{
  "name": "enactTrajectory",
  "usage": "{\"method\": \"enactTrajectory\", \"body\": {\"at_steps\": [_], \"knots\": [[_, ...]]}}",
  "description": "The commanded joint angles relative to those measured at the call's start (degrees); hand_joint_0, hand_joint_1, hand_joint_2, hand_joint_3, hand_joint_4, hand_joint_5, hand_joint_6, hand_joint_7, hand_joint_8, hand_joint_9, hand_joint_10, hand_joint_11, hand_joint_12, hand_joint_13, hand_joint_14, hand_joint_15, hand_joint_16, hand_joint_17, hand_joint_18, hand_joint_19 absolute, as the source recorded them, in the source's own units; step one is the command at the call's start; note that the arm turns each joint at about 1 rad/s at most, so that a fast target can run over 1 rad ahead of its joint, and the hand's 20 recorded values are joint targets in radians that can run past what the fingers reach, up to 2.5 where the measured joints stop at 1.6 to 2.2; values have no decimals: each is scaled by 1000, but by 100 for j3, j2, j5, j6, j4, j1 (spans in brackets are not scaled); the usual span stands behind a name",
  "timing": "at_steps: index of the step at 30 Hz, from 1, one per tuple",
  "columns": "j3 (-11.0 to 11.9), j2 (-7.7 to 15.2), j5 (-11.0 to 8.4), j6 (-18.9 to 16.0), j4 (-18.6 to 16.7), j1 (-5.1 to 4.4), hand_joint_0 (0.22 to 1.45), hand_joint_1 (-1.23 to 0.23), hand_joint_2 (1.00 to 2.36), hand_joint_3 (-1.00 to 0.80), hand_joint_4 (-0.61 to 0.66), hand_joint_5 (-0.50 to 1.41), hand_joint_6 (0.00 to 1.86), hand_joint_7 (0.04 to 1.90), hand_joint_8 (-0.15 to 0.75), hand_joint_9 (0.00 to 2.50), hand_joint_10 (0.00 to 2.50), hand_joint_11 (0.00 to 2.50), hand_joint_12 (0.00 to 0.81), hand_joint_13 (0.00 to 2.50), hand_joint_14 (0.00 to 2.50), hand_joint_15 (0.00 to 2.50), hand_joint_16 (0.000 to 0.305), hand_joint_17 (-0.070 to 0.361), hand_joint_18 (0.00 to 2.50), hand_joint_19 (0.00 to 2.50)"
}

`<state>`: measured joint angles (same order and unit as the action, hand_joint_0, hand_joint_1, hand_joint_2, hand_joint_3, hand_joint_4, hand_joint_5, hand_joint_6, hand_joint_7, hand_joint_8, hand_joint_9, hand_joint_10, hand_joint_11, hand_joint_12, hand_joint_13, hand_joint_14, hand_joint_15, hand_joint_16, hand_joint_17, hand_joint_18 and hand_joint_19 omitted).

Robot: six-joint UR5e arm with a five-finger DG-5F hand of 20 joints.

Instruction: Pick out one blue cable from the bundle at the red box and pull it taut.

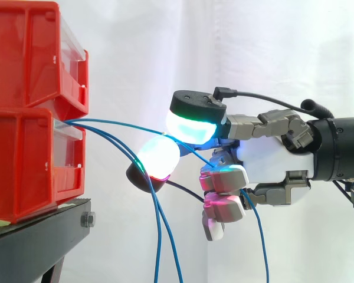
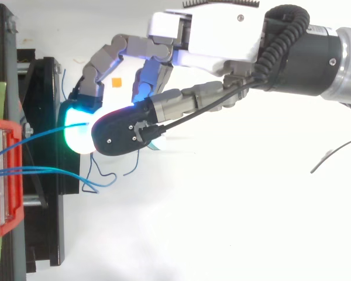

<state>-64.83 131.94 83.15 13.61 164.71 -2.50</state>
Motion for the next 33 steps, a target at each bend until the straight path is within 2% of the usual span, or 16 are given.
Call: {"method": "enactTrajectory", "body": {"at_steps": [1,8,18,22,33], "knots": [[6,-1,-1,-78,0,4,593,-557,1018,-264,54,-168,946,630,239,1314,13,1247,337,1248,25,1030,46,103,838,805],[6,-1,-80,-149,0,4,598,-601,1019,-227,60,-171,957,620,242,1294,13,1237,338,1241,25,1035,47,105,845,796],[6,-1,-115,-140,-9,4,621,-649,1020,-217,3,-176,973,611,234,1266,11,1247,336,1229,26,1036,47,106,853,808],[6,-1,-212,-140,-18,4,641,-676,1021,-201,-46,-178,984,639,234,1260,13,1252,335,1228,26,1022,48,107,867,794],[6,7,-221,-140,-9,-23,663,-686,1024,-141,-78,-168,1000,696,242,1283,12,1261,343,1242,27,1020,47,105,886,800]]}}
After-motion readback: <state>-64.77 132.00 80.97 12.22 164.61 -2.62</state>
